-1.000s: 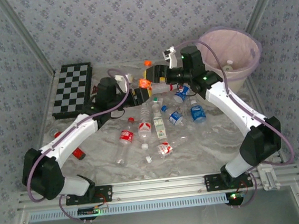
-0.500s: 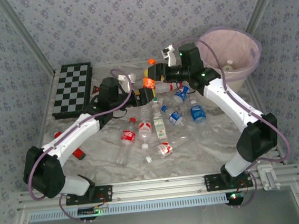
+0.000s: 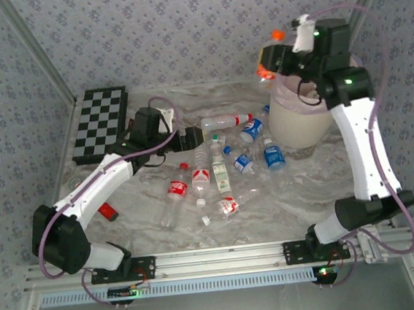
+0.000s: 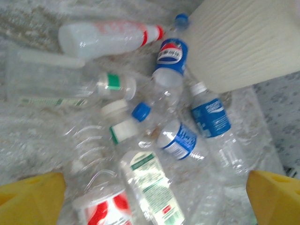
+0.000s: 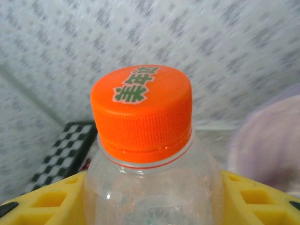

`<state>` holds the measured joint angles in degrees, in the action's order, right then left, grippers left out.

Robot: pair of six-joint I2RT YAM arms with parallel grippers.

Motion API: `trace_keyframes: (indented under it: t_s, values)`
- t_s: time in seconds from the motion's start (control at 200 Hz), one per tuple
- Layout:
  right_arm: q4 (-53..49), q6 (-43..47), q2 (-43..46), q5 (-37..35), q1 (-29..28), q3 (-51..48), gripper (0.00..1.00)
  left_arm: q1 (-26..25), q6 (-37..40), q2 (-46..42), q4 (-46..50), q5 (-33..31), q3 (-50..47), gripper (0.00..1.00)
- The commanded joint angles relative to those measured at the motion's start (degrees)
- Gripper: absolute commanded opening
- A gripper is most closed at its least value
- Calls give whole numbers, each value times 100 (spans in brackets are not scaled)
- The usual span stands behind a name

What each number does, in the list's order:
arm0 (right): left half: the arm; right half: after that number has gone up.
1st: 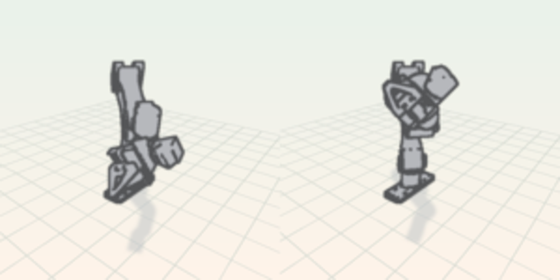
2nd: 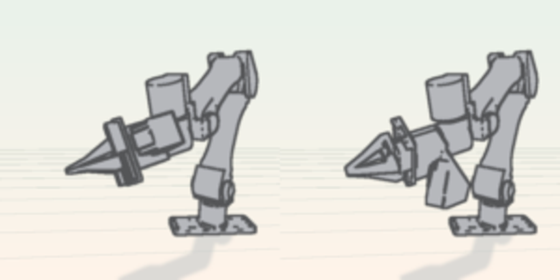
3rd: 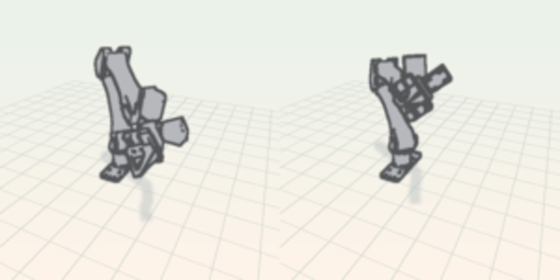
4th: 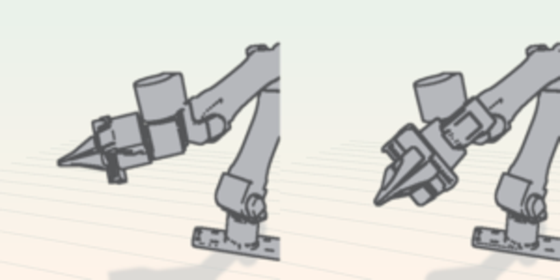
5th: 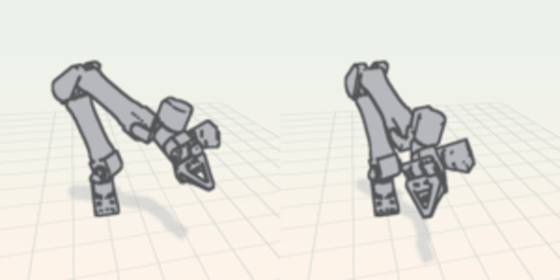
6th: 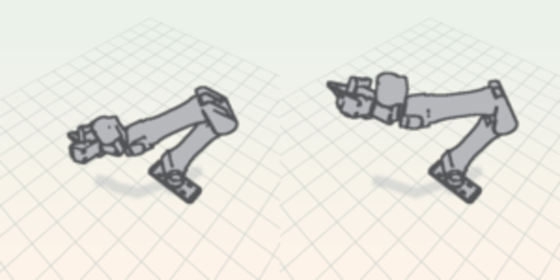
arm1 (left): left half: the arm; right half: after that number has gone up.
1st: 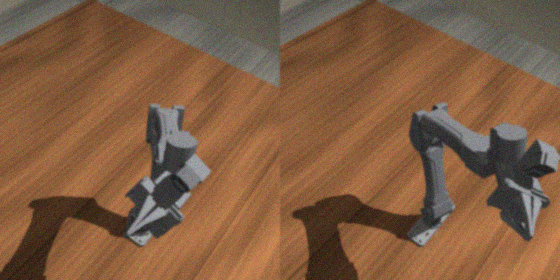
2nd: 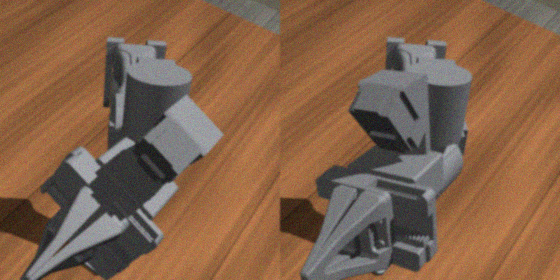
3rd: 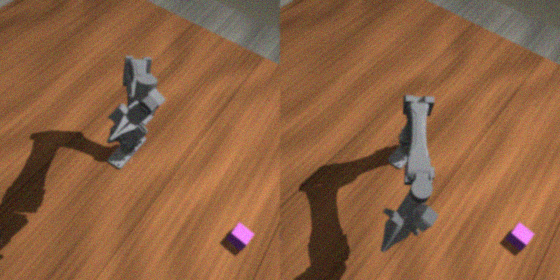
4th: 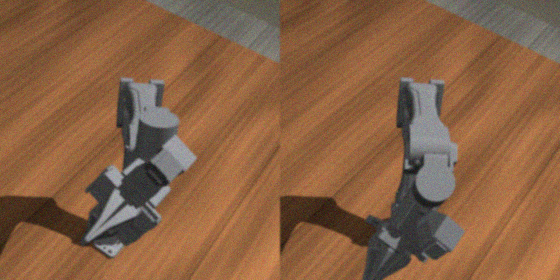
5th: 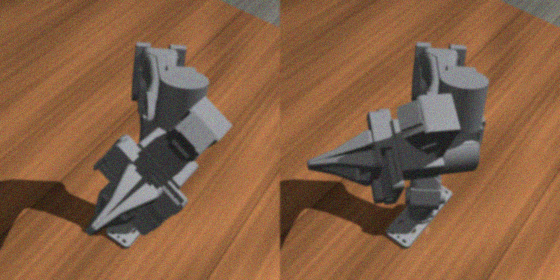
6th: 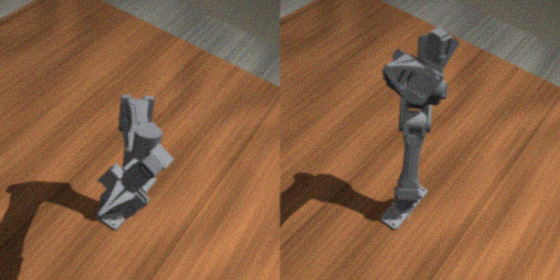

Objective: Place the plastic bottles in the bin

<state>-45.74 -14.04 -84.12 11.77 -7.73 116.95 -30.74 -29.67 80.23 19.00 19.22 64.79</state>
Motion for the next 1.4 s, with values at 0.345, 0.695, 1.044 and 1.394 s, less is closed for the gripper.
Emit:
trace_keyframes:
  t_s: [0.345,0.695,1.044,1.394]
  values:
    - [-814,1793,-1476,-3400,799,833,0,-26,364,-50,634,-374,139,99]
    - [-2694,1682,-3420,-2830,1118,2096,0,-31,506,-119,934,-606,77,99]
    - [-2692,1404,-4353,-2387,1418,1749,0,-46,638,-114,1135,-712,60,99]
    - [-1743,1264,-4525,-2284,1524,400,3,-71,630,-213,1137,-779,-27,99]
